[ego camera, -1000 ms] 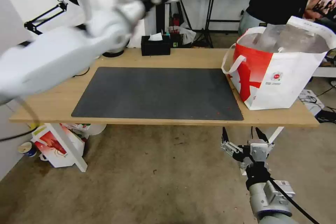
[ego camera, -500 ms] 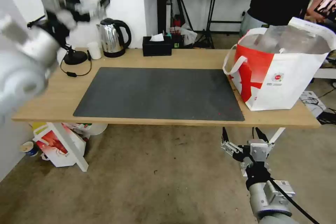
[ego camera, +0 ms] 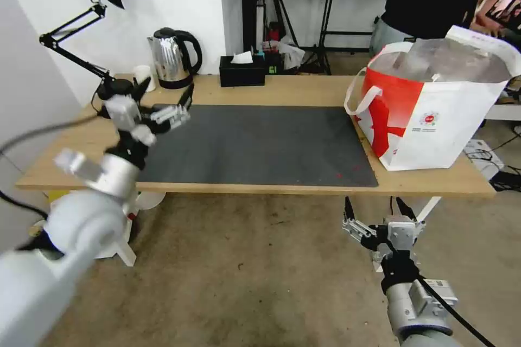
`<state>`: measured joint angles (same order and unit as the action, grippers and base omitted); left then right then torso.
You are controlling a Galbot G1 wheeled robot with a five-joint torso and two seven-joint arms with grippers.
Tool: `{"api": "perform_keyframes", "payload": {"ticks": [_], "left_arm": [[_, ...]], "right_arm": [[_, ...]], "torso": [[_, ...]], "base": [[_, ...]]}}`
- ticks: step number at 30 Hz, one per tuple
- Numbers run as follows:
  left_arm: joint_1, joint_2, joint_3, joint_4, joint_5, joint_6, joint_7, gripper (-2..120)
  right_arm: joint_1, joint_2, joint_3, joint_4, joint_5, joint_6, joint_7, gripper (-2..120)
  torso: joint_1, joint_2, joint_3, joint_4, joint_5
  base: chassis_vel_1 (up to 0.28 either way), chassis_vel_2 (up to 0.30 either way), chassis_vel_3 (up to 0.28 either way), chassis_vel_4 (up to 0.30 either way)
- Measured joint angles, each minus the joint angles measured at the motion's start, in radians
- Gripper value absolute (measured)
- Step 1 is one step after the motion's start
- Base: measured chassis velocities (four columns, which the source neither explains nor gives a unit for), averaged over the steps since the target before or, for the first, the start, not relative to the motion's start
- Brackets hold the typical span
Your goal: Pick up the trash from the table and place it into the takeout bag.
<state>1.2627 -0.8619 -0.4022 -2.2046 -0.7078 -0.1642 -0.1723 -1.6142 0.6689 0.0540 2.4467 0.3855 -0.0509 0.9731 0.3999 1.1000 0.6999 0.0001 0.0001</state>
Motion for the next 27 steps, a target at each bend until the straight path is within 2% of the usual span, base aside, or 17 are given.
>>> {"api": "perform_keyframes", "payload": {"ticks": [1, 3, 5, 7, 8, 11, 18, 27], "left_arm": [[0.0, 0.0, 0.0, 0.0, 0.0, 0.0, 0.0, 100], [0.083, -0.091, 0.0, -0.017, 0.091, -0.01, 0.013, 100], [0.099, -0.111, 0.0, -0.02, 0.111, -0.012, 0.017, 100], [0.168, -0.22, -0.005, -0.029, 0.195, -0.025, 0.028, 100], [0.168, -0.22, -0.005, -0.029, 0.195, -0.025, 0.028, 100], [0.222, -0.303, -0.003, -0.031, 0.281, -0.057, 0.041, 100], [0.279, -0.38, 0.009, -0.015, 0.395, -0.113, 0.056, 100], [0.364, -0.436, 0.011, -0.045, 0.5, -0.123, 0.029, 100]], "right_arm": [[0.0, 0.0, 0.0, 0.0, 0.0, 0.0, 0.0, 100], [0.0, 0.0, 0.0, 0.0, 0.0, 0.0, 0.0, 100], [0.0, 0.0, 0.0, 0.0, 0.0, 0.0, 0.0, 100], [0.0, 0.0, 0.0, 0.0, 0.0, 0.0, 0.0, 100], [0.0, 0.0, 0.0, 0.0, 0.0, 0.0, 0.0, 100], [0.0, 0.0, 0.0, 0.0, 0.0, 0.0, 0.0, 100], [0.0, 0.0, 0.0, 0.0, 0.0, 0.0, 0.0, 100], [0.0, 0.0, 0.0, 0.0, 0.0, 0.0, 0.0, 100]], "torso": [[0.0, 0.0, 0.0, 0.0, 0.0], [0.0, 0.0, 0.0, -0.0001, 0.0004], [0.0, 0.0, 0.0, -0.0001, 0.0004], [0.0, 0.0, 0.0, 0.0, -0.0001], [0.0, 0.0, 0.0, 0.0, -0.0001], [0.0, 0.0, 0.0, 0.0, 0.0001], [0.0, 0.0, 0.0, -0.0001, 0.0002], [0.0, 0.0, 0.0, 0.0, 0.0]], "base": [[0.0, 0.0, 0.0, 0.0], [0.0, 0.0, 0.0, 0.0], [0.0, 0.0, 0.0, 0.0], [0.0, 0.0, 0.0, 0.0], [0.0, 0.0, 0.0, 0.0], [0.0, 0.0, 0.0, 0.0], [0.0, 0.0, 0.0, 0.0], [0.0, 0.0, 0.0, 0.0]]}}
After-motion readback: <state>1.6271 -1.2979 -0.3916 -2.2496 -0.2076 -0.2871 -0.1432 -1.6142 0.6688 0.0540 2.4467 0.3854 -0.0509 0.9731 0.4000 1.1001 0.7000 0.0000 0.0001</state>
